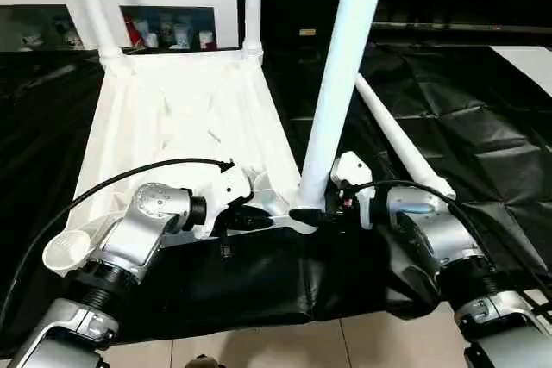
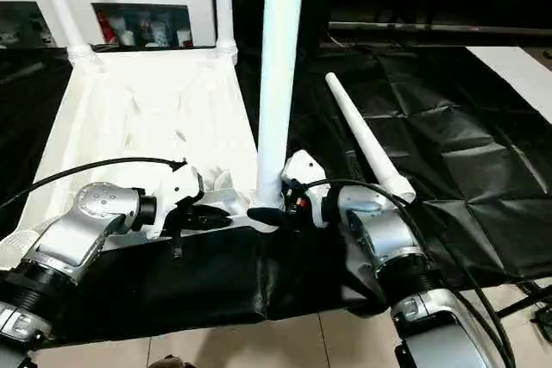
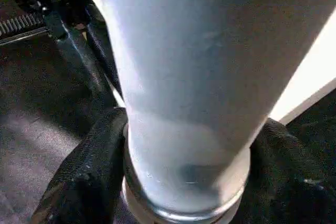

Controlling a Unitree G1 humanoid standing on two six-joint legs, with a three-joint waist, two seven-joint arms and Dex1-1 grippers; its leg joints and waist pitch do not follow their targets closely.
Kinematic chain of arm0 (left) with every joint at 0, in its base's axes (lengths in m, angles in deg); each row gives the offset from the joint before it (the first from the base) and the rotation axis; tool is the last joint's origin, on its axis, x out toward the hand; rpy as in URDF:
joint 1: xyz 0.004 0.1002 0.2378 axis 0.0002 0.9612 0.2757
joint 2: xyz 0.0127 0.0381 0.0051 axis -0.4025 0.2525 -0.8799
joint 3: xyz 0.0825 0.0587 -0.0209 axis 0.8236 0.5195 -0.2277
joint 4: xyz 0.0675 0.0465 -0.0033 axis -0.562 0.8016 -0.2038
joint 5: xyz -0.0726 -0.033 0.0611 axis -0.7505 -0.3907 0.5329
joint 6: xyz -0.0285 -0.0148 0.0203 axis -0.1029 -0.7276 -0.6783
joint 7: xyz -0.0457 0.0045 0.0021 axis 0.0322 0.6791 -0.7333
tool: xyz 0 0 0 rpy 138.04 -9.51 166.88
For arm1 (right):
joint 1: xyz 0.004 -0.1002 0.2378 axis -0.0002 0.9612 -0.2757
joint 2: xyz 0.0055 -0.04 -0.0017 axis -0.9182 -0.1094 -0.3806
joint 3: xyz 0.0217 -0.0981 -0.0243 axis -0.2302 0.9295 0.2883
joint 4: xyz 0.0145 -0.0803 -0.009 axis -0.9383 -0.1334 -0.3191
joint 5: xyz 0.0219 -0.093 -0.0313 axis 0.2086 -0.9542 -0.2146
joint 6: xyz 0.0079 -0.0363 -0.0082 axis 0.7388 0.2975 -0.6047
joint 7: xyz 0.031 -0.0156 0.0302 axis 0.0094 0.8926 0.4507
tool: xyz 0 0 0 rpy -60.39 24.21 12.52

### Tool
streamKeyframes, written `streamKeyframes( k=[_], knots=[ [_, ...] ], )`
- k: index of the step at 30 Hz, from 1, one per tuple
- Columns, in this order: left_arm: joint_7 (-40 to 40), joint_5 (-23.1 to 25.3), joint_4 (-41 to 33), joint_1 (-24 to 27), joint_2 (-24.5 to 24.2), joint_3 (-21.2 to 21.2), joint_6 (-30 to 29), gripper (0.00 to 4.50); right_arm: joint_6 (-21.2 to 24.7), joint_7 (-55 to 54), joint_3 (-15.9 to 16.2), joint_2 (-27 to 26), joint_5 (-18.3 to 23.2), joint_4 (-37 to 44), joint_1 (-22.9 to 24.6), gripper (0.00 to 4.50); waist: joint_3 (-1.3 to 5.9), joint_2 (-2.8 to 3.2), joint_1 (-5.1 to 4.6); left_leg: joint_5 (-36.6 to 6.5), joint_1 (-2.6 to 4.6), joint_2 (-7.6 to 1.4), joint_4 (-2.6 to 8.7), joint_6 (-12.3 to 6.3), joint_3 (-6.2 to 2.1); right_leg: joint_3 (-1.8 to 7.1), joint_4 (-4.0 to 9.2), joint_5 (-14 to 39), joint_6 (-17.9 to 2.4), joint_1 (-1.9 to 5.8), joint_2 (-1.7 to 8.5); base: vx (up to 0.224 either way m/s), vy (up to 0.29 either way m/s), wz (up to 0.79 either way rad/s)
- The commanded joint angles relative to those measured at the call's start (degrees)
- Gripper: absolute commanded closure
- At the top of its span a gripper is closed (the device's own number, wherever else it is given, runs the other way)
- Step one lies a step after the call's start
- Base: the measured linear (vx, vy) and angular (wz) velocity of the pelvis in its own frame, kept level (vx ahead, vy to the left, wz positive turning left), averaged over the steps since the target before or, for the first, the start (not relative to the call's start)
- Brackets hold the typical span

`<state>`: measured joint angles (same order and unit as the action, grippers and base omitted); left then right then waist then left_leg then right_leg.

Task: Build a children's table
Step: Rotate leg to tighten

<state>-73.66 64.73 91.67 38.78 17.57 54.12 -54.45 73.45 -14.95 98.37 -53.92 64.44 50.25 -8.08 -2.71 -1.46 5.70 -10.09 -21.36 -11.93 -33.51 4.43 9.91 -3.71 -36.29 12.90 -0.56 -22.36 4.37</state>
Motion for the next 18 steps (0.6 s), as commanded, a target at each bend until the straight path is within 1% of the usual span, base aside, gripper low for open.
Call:
streamKeyframes(
  k=[1,2,3,4,5,6,7,8,10,11,12,13,15,16,17,18],
  knots=[
    [2.0,-0.4,0.0,-0.4,1.7,-0.4,-0.1,4.50,0.6,-6.1,-2.4,-1.0,-0.8,-3.6,-1.1,1.75,3.65,-0.16,-0.13,-5.3,0.68,-1.39,3.38,-3.13,0.05,2.66,3.36,-2.8,-14.3,2.95,3.56,0.000,0.000,0.00],
    [4.5,0.4,1.5,-1.2,2.6,-0.9,-0.6,4.50,1.2,-11.1,-4.1,-2.5,-0.7,-6.0,-1.7,1.75,3.58,-0.14,-0.27,-5.6,0.65,-1.36,3.44,-2.87,0.06,2.66,3.41,-2.4,-14.3,2.90,3.56,0.000,0.000,0.00],
    [8.3,1.0,3.4,-2.2,4.2,-1.8,-1.1,4.50,2.2,-18.8,-6.5,-4.6,-0.3,-9.4,-2.9,1.75,3.38,-0.01,-0.72,-6.6,0.68,-1.32,3.68,-1.90,0.00,2.71,3.63,-0.5,-14.2,2.75,3.52,0.000,0.000,0.00],
    [10.7,1.3,4.7,-2.9,5.2,-2.5,-1.5,4.50,2.9,-24.0,-8.1,-6.0,-0.1,-11.7,-3.6,1.76,3.22,-0.09,-1.06,-8.5,0.80,-1.18,3.90,-0.30,-0.13,2.68,4.04,4.0,-13.5,2.80,3.63,0.000,0.000,0.00],
    [14.9,2.0,6.4,-4.0,6.9,-3.3,-2.2,4.50,3.2,-30.6,-9.9,-7.7,0.2,-14.3,-4.5,1.76,3.29,-0.08,-1.25,-9.3,0.86,-1.20,3.94,0.37,-0.18,2.71,4.14,5.7,-13.1,2.84,3.69,0.000,0.000,0.00],
    [15.7,2.2,6.8,-4.2,7.2,-3.4,-2.4,4.50,3.2,-31.9,-10.2,-8.0,0.2,-14.8,-4.7,1.76,3.30,-0.04,-1.47,-9.9,0.94,-1.27,3.94,1.15,-0.18,2.81,4.26,7.0,-12.7,2.71,3.80,0.000,0.000,0.00],
    [19.9,2.9,8.4,-5.3,9.0,-4.0,-3.9,4.50,3.3,-37.5,-11.5,-9.6,0.5,-16.9,-5.6,1.76,3.27,-0.16,-1.57,-10.4,0.97,-1.24,3.91,1.27,-0.15,2.87,4.41,7.6,-12.3,2.69,3.78,0.000,0.000,0.00],
    [22.0,3.3,9.1,-5.9,10.0,-4.3,-4.8,4.50,3.3,-39.8,-12.0,-10.4,0.7,-17.8,-6.0,1.76,3.33,-0.27,-1.65,-10.2,0.95,-1.27,3.85,1.35,-0.07,2.92,4.32,7.3,-12.3,2.68,3.79,0.000,0.000,0.00],
    [29.4,3.8,11.8,-7.9,13.9,-5.6,-7.6,4.50,2.7,-46.6,-12.7,-13.1,0.6,-20.8,-7.6,1.76,3.40,-0.18,-1.43,-8.9,0.96,-1.11,3.79,1.27,-0.06,2.90,4.31,6.1,-12.1,2.63,3.69,0.000,0.000,0.00],
    [30.1,3.8,12.0,-8.1,14.4,-5.7,-7.9,4.50,2.6,-47.3,-12.7,-13.4,0.5,-21.1,-7.8,1.76,3.46,-0.32,-1.33,-8.6,0.93,-1.16,3.79,1.05,-0.10,2.85,4.26,5.6,-12.0,2.72,3.71,0.000,0.000,0.00],
    [31.9,3.8,12.4,-8.5,15.8,-5.9,-8.3,4.50,2.0,-49.1,-12.3,-14.3,-0.3,-22.3,-8.6,1.76,3.53,-0.26,-1.26,-7.8,0.84,-1.18,3.70,0.84,-0.05,2.86,4.05,3.7,-12.0,2.74,3.66,0.000,0.000,0.00],
    [32.7,4.3,12.4,-8.8,17.2,-5.4,-8.5,4.50,1.0,-50.1,-12.3,-15.5,-0.8,-23.8,-9.8,1.76,3.68,-0.39,-1.15,-6.8,0.74,-1.09,3.60,0.35,-0.05,2.79,3.84,1.7,-12.0,2.86,3.63,0.000,0.000,0.00],
    [33.0,4.7,12.8,-9.0,17.6,-5.1,-8.3,4.50,0.2,-50.5,-12.4,-16.1,-1.0,-24.8,-10.6,1.76,3.71,-0.45,-1.00,-6.0,0.63,-0.98,3.49,-0.67,0.02,2.75,3.76,-0.3,-12.0,2.94,3.55,0.000,0.000,0.00],
    [33.1,5.2,13.0,-9.0,17.8,-4.6,-8.0,4.50,-0.5,-50.5,-12.4,-16.6,-1.3,-25.8,-11.3,1.76,3.67,-0.50,-0.97,-5.8,0.50,-1.00,3.49,-1.16,0.04,2.75,3.79,-0.6,-12.0,2.96,3.68,0.000,0.000,0.00],
    [33.1,5.2,13.0,-9.0,17.9,-4.5,-7.9,4.50,-0.7,-50.4,-12.4,-16.7,-1.3,-25.9,-11.4,1.76,3.66,-0.45,-0.96,-5.9,0.54,-0.99,3.49,-1.25,0.04,2.72,3.80,-0.4,-12.0,2.94,3.65,0.000,0.000,0.00],
    [33.2,5.6,13.0,-8.7,17.9,-4.1,-7.7,4.50,-2.1,-49.8,-12.2,-17.2,-1.5,-26.9,-12.3,1.76,3.65,-0.44,-0.99,-6.4,0.53,-1.02,3.51,-1.38,0.02,2.70,3.83,0.2,-12.0,2.91,3.70,0.000,0.000,0.00]
  ],
)
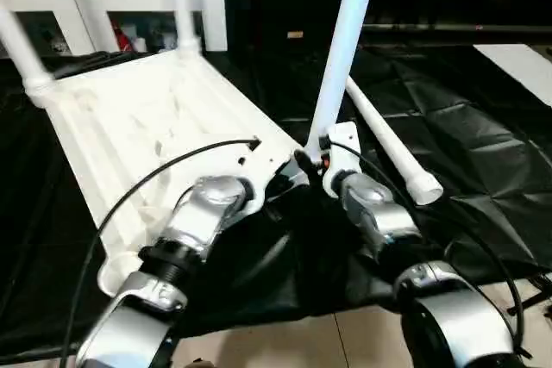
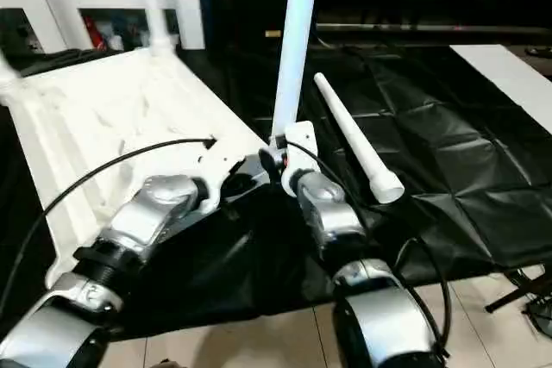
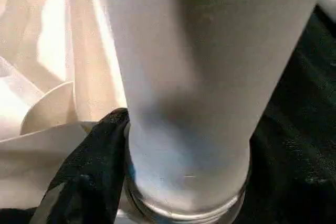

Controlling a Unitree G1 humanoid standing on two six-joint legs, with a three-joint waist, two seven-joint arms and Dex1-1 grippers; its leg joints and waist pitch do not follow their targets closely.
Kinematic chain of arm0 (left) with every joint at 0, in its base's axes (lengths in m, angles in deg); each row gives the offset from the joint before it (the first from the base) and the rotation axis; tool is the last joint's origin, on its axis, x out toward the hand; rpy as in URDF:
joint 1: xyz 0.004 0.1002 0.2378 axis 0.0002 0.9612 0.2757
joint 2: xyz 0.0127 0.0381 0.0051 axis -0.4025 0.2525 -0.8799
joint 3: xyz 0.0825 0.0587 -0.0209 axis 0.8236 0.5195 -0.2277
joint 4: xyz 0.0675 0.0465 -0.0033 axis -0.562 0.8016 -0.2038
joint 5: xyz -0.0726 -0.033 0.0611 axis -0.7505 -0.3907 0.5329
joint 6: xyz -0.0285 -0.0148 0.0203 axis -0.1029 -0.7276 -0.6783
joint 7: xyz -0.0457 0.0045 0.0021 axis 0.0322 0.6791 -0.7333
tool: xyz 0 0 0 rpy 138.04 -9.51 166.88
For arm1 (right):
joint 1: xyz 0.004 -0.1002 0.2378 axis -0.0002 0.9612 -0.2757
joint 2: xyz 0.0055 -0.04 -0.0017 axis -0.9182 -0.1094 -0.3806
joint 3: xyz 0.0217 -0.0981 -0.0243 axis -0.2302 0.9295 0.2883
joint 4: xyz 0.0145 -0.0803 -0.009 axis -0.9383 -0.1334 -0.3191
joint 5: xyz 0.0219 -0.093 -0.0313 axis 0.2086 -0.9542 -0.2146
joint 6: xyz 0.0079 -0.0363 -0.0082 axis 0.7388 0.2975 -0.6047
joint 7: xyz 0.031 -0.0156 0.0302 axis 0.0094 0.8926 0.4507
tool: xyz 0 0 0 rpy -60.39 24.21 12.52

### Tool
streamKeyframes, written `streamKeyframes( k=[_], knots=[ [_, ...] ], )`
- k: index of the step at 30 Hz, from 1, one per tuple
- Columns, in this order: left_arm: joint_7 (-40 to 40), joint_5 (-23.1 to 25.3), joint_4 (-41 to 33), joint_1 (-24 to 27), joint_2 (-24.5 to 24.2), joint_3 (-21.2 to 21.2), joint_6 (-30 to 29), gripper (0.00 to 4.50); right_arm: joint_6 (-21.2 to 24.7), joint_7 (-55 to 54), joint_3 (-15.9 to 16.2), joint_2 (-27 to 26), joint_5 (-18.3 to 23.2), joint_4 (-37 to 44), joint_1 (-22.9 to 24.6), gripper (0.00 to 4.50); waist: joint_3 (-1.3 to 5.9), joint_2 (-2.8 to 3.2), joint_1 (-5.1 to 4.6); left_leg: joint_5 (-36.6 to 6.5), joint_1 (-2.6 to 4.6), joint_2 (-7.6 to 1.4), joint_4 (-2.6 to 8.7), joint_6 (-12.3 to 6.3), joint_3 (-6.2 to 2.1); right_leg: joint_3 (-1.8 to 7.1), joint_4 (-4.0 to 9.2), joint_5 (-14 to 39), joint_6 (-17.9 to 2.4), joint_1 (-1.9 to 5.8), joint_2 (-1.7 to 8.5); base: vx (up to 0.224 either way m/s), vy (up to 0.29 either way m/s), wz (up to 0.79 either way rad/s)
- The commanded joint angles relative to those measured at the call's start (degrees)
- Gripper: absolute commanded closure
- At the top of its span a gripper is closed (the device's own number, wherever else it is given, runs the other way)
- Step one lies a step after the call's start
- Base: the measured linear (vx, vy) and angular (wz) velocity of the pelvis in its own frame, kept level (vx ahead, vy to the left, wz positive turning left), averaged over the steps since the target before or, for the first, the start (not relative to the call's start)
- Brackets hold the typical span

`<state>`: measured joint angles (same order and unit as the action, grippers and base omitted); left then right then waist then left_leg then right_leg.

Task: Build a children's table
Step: Rotate leg to tighten

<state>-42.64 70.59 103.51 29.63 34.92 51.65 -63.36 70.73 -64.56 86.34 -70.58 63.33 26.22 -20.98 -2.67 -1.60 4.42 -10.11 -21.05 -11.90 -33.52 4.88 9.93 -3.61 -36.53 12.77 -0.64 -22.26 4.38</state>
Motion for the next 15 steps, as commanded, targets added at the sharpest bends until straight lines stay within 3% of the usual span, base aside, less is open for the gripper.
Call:
streamKeyframes(
  k=[1,3,12,14,15],
  knots=[
    [1.8,0.1,0.9,0.7,0.1,-1.1,1.6,4.50,0.4,1.8,-0.7,-0.9,0.5,-2.9,0.3,1.41,3.47,-0.30,0.24,-7.2,0.27,-1.07,3.58,-1.89,0.03,2.62,4.27,1.4,-11.7,2.75,3.63,0.000,0.000,0.00],
    [1.5,0.2,0.8,0.8,-0.2,-0.8,2.2,4.50,-0.2,2.3,-0.7,-1.0,0.7,-2.7,0.3,1.06,3.45,-0.30,0.28,-7.6,0.30,-1.17,3.66,-1.90,-0.05,2.62,4.34,2.5,-11.3,2.75,3.68,0.000,0.000,0.00],
    [-5.3,-0.1,-1.3,2.2,-3.8,0.6,7.1,4.50,-5.2,13.7,1.5,3.3,-0.8,0.2,0.9,0.38,3.46,-0.34,0.35,-6.7,0.21,-1.21,3.50,-3.31,0.07,2.62,4.18,1.0,-12.4,2.74,3.67,0.000,0.000,0.00],
    [-6.7,-0.4,-2.0,2.5,-4.5,0.7,8.0,4.50,-5.9,18.4,3.3,5.1,-1.6,2.3,2.3,0.21,3.45,-0.33,0.68,-6.6,0.20,-1.37,3.45,-3.62,0.06,2.59,4.19,0.7,-12.2,2.79,3.66,0.000,0.000,0.00],
    [-10.2,-1.5,-3.6,3.3,-5.7,0.9,9.6,4.50,-7.1,25.8,5.7,8.4,-2.4,6.0,5.0,0.21,3.49,-0.43,1.00,-6.5,0.16,-1.38,3.43,-3.98,0.03,2.52,4.17,0.2,-12.2,2.94,3.67,0.000,0.000,0.00]
  ],
)
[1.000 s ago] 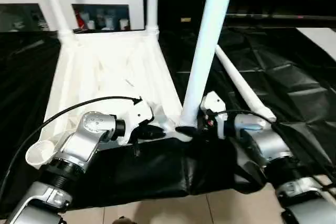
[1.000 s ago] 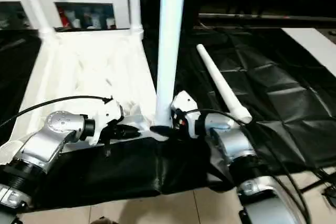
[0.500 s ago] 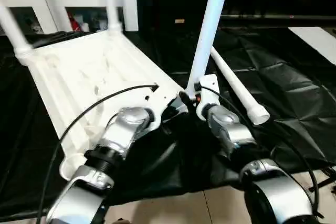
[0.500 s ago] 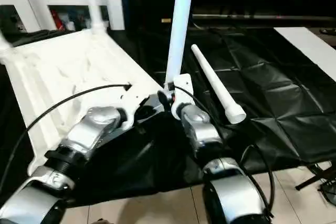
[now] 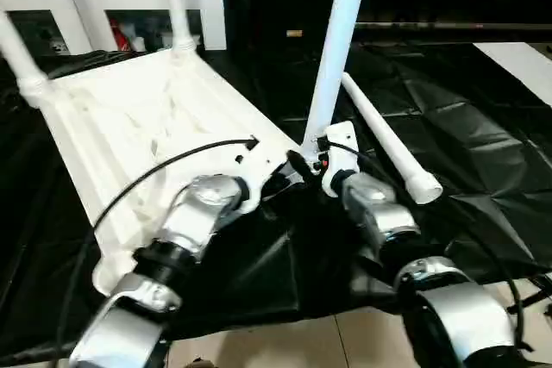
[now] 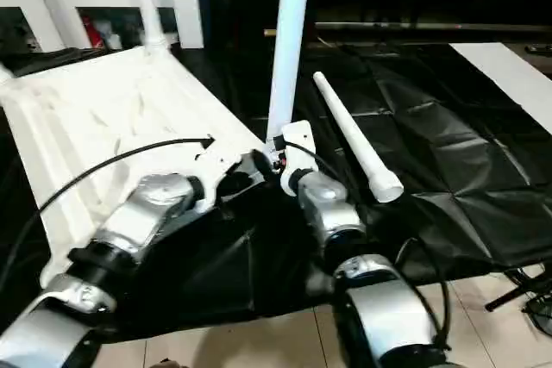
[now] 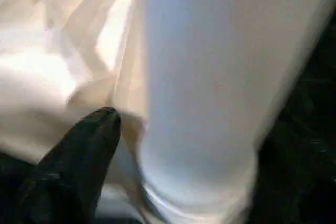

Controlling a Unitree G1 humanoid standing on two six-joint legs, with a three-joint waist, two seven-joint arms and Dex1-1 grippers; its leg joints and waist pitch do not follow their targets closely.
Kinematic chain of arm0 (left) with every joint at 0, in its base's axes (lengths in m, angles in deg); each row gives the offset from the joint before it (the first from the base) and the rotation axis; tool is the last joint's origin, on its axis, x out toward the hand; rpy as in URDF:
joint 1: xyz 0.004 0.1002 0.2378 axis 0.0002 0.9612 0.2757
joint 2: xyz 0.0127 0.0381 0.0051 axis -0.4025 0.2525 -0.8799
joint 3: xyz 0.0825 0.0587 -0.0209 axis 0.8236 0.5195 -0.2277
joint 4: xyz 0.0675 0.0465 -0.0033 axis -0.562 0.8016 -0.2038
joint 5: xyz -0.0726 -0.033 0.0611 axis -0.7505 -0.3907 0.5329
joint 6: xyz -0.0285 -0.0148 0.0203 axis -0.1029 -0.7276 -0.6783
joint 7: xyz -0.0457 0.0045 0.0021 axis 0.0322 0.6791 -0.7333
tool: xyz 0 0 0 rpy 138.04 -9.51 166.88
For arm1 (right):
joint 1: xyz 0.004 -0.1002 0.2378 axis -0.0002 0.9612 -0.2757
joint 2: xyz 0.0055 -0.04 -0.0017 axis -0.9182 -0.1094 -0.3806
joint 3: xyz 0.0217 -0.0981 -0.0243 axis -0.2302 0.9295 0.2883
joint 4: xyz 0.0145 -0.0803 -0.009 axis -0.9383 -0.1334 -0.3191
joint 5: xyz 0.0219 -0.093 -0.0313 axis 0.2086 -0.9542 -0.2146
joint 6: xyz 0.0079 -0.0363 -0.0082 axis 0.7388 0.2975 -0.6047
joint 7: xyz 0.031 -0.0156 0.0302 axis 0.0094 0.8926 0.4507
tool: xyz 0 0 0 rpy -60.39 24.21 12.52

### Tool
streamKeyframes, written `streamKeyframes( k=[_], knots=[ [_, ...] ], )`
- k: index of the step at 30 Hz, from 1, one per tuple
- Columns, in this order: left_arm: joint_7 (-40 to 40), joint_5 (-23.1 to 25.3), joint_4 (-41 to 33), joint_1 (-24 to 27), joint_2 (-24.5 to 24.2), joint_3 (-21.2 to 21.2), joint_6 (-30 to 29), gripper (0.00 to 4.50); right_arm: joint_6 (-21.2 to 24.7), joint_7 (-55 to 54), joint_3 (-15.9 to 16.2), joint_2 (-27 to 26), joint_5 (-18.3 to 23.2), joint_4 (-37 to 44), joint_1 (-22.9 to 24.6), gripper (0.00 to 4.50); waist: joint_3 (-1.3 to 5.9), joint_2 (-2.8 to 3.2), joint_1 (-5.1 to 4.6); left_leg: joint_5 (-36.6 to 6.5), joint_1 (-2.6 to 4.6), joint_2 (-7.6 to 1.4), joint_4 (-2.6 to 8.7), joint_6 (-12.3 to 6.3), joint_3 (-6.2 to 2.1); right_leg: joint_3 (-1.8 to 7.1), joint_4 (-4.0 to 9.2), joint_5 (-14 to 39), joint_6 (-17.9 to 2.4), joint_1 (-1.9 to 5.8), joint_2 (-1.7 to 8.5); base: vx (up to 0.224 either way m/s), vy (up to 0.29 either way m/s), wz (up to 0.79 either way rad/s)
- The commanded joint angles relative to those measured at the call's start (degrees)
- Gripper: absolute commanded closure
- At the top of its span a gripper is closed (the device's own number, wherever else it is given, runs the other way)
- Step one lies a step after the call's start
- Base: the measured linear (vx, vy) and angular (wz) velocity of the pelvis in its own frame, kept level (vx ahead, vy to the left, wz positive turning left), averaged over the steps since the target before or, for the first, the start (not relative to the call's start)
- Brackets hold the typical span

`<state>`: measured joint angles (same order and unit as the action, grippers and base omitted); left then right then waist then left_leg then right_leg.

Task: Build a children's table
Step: Rotate leg to tighten

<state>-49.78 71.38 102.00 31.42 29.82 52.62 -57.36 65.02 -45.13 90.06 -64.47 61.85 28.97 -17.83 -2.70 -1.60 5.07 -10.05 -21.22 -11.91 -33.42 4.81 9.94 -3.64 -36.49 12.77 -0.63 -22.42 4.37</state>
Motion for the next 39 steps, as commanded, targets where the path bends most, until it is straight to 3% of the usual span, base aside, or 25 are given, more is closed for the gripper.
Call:
streamKeyframes(
  k=[1,6,7,12,15,18,19,20,35,37,39],
  knots=[
    [-4.8,-2.8,-3.0,1.9,-1.2,0.1,3.9,4.50,-1.4,9.4,2.6,3.7,-0.6,4.9,3.0,0.21,3.49,-0.49,0.42,-6.4,0.28,-1.40,3.27,-4.13,0.04,2.59,4.06,-0.4,-12.0,3.13,3.72,0.000,0.000,0.00],
    [-12.7,-4.3,-6.1,3.8,-4.3,1.8,5.0,4.50,-1.3,19.1,4.3,8.2,0.1,10.1,6.0,0.21,3.50,-0.27,0.36,-7.0,0.34,-1.35,3.25,-4.48,0.06,2.62,4.08,0.2,-13.1,2.96,3.60,0.000,0.000,0.00],
    [-17.9,-5.8,-8.5,5.1,-6.3,2.8,5.0,4.50,0.1,23.8,5.0,10.1,1.0,13.2,7.2,0.21,3.43,-0.18,0.32,-7.4,0.37,-1.34,3.30,-4.42,0.07,2.64,4.15,0.8,-13.2,2.88,3.52,0.000,0.000,0.00],
    [-23.1,-7.4,-11.8,6.5,-8.4,3.5,3.8,4.50,1.7,28.0,5.7,11.9,2.0,16.5,8.4,0.21,3.39,0.03,0.65,-7.9,0.59,-1.66,3.48,-4.18,0.04,2.63,4.06,0.9,-13.8,2.65,3.48,0.000,0.000,0.00],
    [-24.6,-8.0,-13.1,7.0,-9.0,3.5,3.3,4.50,2.0,29.6,6.4,12.2,1.4,17.2,8.8,0.21,3.40,-0.29,0.79,-7.9,0.55,-1.61,3.47,-3.73,0.06,2.62,4.00,1.1,-13.9,2.66,3.55,0.000,0.000,0.00],
    [-24.5,-7.8,-13.1,7.0,-9.1,3.5,3.3,4.50,2.4,30.3,6.4,12.2,1.4,17.4,9.1,0.21,3.36,-0.24,0.85,-7.8,0.56,-1.52,3.46,-3.59,0.08,2.68,4.09,1.4,-13.6,2.66,3.54,0.000,0.000,0.00],
    [-24.6,-7.8,-13.2,7.2,-9.3,3.3,3.1,4.50,3.2,30.4,6.2,11.9,1.8,17.8,9.1,0.53,3.40,-0.61,0.89,-7.3,0.50,-1.51,3.44,-3.60,0.09,2.69,4.03,1.0,-13.3,2.76,3.53,0.000,0.000,0.00],
    [-24.6,-7.8,-13.3,7.2,-9.3,3.2,3.1,4.50,3.4,30.5,6.1,11.8,2.0,17.8,9.1,0.53,3.43,-0.62,0.99,-7.0,0.46,-1.49,3.42,-3.65,0.05,2.68,3.94,0.9,-13.2,2.83,3.58,0.000,0.000,0.00],
    [-25.2,-7.8,-13.9,7.6,-9.9,2.9,2.1,4.50,4.8,30.1,5.7,10.8,2.2,17.9,9.2,1.71,3.49,-0.44,0.85,-6.1,0.44,-1.41,3.31,-3.67,0.03,2.63,3.80,-0.2,-13.5,2.83,3.56,0.000,0.000,0.00],
    [-23.3,-7.6,-13.0,7.2,-9.1,2.2,1.7,4.50,4.6,25.7,4.6,9.7,1.6,15.6,8.6,1.74,3.49,-0.29,0.68,-6.1,0.49,-1.42,3.36,-3.35,0.03,2.62,3.76,-0.3,-13.7,2.73,3.52,0.000,0.000,0.00],
    [-15.5,-5.6,-8.7,5.2,-6.3,0.4,0.5,4.50,4.7,14.5,1.3,6.3,1.4,9.7,6.7,1.75,3.34,-0.30,0.26,-7.1,0.45,-1.35,3.50,-2.49,0.05,2.67,3.92,1.1,-13.7,2.65,3.56,0.000,0.000,0.00]
  ],
)
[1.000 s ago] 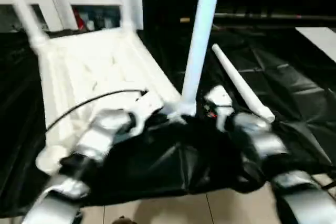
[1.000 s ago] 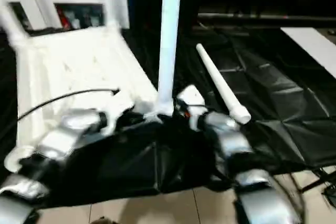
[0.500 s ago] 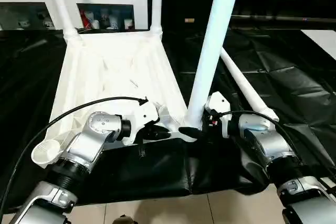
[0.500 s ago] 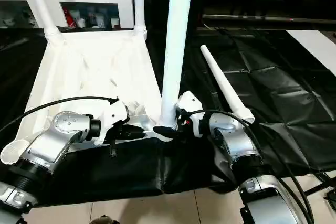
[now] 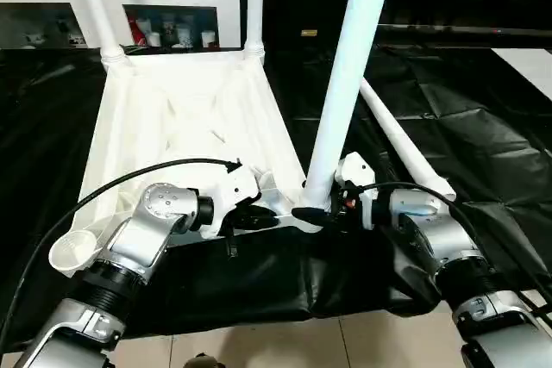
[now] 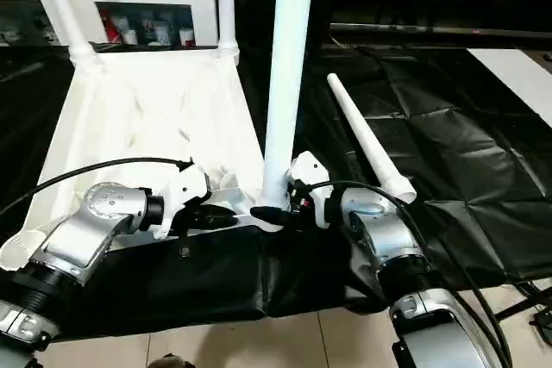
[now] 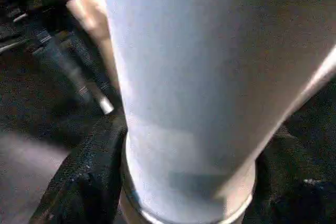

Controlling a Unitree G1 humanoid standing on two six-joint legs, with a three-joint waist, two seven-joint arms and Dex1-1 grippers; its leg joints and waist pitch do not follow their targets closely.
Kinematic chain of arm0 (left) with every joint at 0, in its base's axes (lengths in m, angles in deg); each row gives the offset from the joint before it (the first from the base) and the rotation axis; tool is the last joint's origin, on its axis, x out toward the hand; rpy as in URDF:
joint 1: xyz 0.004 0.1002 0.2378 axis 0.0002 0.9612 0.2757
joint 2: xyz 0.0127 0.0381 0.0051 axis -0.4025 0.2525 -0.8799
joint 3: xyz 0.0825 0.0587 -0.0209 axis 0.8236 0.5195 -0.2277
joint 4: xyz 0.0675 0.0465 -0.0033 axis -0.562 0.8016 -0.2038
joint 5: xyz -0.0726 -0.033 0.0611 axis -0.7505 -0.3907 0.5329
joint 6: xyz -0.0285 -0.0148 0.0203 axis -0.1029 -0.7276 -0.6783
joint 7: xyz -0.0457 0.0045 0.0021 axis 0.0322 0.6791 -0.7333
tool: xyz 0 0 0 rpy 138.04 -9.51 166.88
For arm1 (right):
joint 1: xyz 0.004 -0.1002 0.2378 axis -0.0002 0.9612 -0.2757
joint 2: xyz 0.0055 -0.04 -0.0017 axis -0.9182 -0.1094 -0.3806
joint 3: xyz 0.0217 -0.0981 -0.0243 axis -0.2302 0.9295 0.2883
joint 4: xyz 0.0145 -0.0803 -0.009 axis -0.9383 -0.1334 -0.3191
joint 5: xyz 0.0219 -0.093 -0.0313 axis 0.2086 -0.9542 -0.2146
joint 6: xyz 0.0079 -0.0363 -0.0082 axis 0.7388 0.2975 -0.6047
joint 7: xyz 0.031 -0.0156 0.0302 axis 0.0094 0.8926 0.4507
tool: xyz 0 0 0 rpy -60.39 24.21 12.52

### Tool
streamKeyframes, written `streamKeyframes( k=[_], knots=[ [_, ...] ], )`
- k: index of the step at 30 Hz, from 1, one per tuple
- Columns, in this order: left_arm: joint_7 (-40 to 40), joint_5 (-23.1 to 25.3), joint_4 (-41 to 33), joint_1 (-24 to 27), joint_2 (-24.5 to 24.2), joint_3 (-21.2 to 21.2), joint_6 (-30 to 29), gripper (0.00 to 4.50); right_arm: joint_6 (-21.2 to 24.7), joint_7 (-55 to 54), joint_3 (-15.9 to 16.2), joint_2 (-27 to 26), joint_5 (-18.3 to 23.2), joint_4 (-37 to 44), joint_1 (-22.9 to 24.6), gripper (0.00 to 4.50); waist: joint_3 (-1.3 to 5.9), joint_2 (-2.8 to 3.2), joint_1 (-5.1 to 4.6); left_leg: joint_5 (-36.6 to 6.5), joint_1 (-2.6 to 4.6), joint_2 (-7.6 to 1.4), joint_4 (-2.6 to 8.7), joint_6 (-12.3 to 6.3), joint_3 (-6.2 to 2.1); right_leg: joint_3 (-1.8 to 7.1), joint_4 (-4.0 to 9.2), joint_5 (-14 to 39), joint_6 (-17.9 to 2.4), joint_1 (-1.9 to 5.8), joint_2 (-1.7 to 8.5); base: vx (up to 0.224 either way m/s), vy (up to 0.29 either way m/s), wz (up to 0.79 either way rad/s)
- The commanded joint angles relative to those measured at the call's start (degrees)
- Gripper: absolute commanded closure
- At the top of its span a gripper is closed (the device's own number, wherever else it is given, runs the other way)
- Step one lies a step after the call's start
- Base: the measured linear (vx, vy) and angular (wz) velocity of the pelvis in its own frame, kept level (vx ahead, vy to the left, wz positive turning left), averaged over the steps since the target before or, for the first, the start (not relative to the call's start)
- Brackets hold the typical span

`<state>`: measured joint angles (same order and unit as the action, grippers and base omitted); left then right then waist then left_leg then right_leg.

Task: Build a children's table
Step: Rotate leg to tighten

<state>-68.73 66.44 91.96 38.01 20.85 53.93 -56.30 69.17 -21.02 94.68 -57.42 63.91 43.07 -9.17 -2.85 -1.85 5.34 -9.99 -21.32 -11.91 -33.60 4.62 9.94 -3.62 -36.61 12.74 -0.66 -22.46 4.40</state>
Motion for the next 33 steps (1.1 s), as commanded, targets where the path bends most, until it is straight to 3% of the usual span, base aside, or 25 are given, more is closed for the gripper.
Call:
streamKeyframes(
  k=[1,4,5,8,10,12,15,16,19,24,29,33],
  knots=[
    [7.1,0.1,3.4,-2.3,3.9,-1.7,-1.0,4.50,1.0,-14.9,-4.6,-2.3,-0.7,-6.8,-2.9,1.75,3.28,0.06,-0.36,-9.2,0.65,-1.24,3.92,-1.03,-0.04,2.65,4.47,4.7,-13.3,2.66,3.57,0.000,0.000,0.00],
    [12.4,0.7,6.2,-3.9,6.1,-3.1,-2.4,4.50,1.9,-22.5,-6.3,-4.5,-0.6,-9.8,-4.2,1.76,3.43,-0.07,-0.78,-10.0,0.71,-1.16,3.92,0.44,-0.14,2.79,4.67,7.7,-12.1,2.70,3.68,0.000,0.000,0.00],
    [20.0,1.1,9.3,-5.8,9.1,-5.3,-4.8,4.50,3.2,-30.6,-8.1,-7.1,0.0,-12.8,-5.6,1.76,3.56,-0.12,-0.76,-9.6,0.69,-1.15,3.84,0.33,-0.13,2.80,4.60,7.1,-12.0,2.82,3.71,0.000,0.000,0.00],
    [27.8,1.3,11.9,-7.8,12.8,-7.4,-6.7,4.50,4.9,-40.0,-9.5,-10.1,0.4,-16.4,-7.8,1.76,3.69,-0.12,-0.69,-7.8,0.78,-1.11,3.78,0.33,-0.09,2.77,4.33,4.3,-12.2,2.78,3.55,0.000,0.000,0.00],
    [29.6,1.7,12.2,-8.3,14.4,-7.5,-6.8,4.50,4.8,-43.1,-9.5,-11.6,-0.4,-18.7,-9.4,1.76,3.99,-0.49,-0.57,-4.9,0.43,-0.98,3.49,-1.02,0.01,2.70,3.79,-1.3,-12.5,3.08,3.50,0.000,0.000,0.00],
    [29.5,2.0,12.1,-8.3,15.0,-7.1,-6.9,4.50,4.3,-43.7,-9.5,-12.3,-0.7,-20.0,-10.3,1.76,3.94,-0.30,-0.39,-4.4,0.48,-0.89,3.42,-2.00,0.07,2.63,3.83,-2.5,-12.5,3.02,3.51,0.000,0.000,0.00],
    [28.9,2.8,11.7,-7.8,14.8,-6.0,-5.8,4.50,2.9,-42.6,-9.1,-12.8,-1.4,-21.2,-11.3,1.76,3.82,-0.67,-0.22,-4.9,0.37,-0.93,3.47,-2.96,0.17,2.60,4.03,-1.2,-12.0,3.08,3.62,0.000,0.000,0.00],
    [29.2,2.9,11.9,-7.8,14.8,-5.9,-5.7,4.50,2.5,-43.0,-9.3,-13.1,-1.6,-21.8,-11.8,1.76,3.74,-0.53,-0.21,-5.4,0.39,-1.00,3.54,-2.87,0.16,2.60,4.12,-0.1,-11.8,3.00,3.66,0.000,0.000,0.00],
    [28.7,3.5,11.5,-7.4,14.2,-5.1,-5.2,4.50,0.7,-41.3,-9.3,-13.1,-1.4,-21.6,-12.0,1.06,3.66,-0.54,-0.23,-6.4,0.45,-1.10,3.64,-2.49,0.12,2.61,4.31,1.7,-11.4,2.89,3.68,0.000,0.000,0.00],
    [27.1,3.3,11.0,-7.1,13.2,-4.5,-3.9,4.50,-4.3,-39.2,-8.6,-12.0,-2.3,-21.0,-12.1,0.65,3.67,-0.39,-0.41,-6.2,0.35,-1.07,3.60,-2.50,0.12,2.63,4.21,1.3,-11.7,2.92,3.67,0.000,0.000,0.00],
    [21.1,1.9,9.5,-5.6,10.2,-4.6,-2.8,4.50,-9.0,-28.8,-7.0,-8.6,-2.5,-15.3,-10.1,0.23,3.81,-0.42,-0.38,-4.4,0.17,-1.02,3.24,-4.50,0.23,2.61,3.81,-3.2,-12.7,2.96,3.48,0.000,0.000,0.00],
    [17.6,1.5,8.6,-4.6,8.2,-4.3,-1.3,4.50,-8.7,-22.0,-5.7,-6.2,-2.3,-12.2,-8.4,0.12,3.70,-0.35,-0.30,-6.0,0.29,-1.12,3.34,-4.91,0.18,2.59,4.02,-1.1,-12.9,2.96,3.43,0.000,0.000,0.00]
  ],
)
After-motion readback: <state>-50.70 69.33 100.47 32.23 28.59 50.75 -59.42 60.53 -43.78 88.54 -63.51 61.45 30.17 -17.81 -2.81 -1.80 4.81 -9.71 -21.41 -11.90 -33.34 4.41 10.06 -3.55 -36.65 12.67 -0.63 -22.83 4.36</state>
